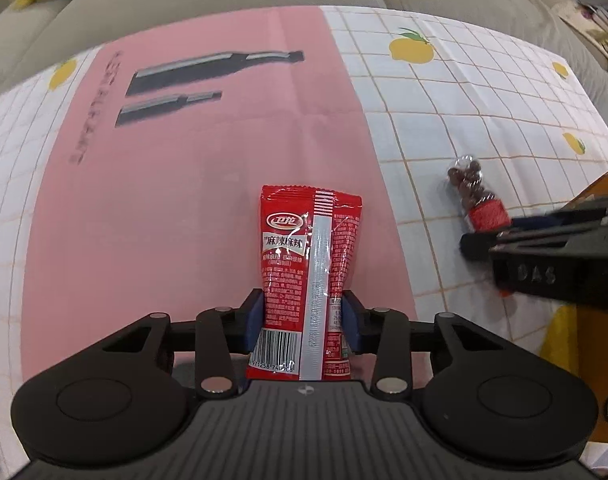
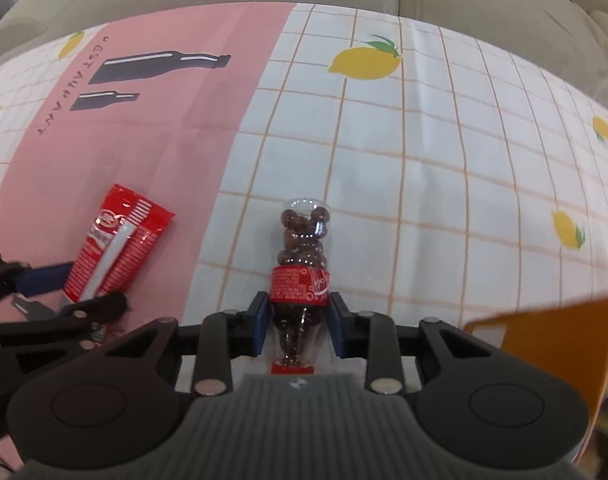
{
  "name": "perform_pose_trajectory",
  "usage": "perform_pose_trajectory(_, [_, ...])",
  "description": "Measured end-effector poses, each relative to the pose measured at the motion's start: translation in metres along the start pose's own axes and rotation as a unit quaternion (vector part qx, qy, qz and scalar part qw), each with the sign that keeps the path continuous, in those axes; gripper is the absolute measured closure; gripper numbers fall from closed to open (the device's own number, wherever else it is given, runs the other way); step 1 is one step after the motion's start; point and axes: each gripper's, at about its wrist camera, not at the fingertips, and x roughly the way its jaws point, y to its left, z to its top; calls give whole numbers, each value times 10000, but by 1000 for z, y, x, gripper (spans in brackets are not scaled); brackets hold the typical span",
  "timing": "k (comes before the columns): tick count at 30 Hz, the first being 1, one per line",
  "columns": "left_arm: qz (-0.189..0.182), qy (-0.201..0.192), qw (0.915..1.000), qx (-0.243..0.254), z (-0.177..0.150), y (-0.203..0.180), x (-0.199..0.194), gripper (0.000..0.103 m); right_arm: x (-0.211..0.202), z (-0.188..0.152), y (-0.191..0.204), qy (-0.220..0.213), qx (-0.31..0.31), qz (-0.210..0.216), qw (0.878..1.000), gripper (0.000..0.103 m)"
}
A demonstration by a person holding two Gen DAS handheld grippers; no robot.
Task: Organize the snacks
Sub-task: 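Grasp the red sausage pack with left tool while right tool grasps the chocolate-ball bottle, then lift both items and carry them over the orange box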
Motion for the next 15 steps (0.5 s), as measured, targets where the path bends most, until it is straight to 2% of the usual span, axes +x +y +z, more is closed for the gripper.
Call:
perform_pose_trajectory(7, [-122, 7, 9991, -415, -33, -3, -14, 62, -11, -35, 20, -135, 146, -78, 9998, 74])
perform_pose_trajectory(15, [-639, -182, 9895, -1284, -72, 13, -35, 64, -32, -79, 17, -558, 917, 232, 9940, 74])
